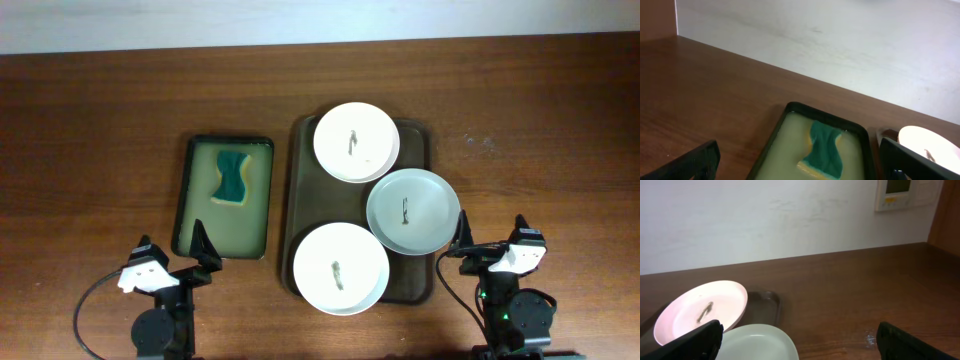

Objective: Clean dirty plates on tray and stack at the side

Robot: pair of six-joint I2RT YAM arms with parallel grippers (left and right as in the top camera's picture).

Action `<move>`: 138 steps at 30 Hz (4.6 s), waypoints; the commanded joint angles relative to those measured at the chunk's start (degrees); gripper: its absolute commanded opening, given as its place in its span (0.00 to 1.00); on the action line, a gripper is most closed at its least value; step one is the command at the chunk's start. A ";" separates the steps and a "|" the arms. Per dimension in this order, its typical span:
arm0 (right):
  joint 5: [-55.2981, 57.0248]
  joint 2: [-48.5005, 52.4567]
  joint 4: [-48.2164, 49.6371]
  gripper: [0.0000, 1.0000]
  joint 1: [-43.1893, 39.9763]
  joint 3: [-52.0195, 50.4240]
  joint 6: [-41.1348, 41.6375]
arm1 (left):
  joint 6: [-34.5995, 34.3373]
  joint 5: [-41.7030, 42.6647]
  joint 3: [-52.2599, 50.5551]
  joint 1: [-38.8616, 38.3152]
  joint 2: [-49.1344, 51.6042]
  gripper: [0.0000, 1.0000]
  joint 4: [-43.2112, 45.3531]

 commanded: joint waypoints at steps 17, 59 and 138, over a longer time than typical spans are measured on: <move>-19.28 42.18 -41.07 0.98 -0.35 58.88 1.27 | 6.64 18.05 64.83 -0.28 58.95 0.99 -35.23; -24.83 100.08 -45.83 0.19 -12.31 63.45 -2.82 | 2.78 29.27 101.53 -26.62 113.22 0.00 -50.88; 34.80 77.99 -50.36 0.04 24.59 66.49 5.40 | 3.61 9.90 91.14 -5.14 110.03 0.02 -66.73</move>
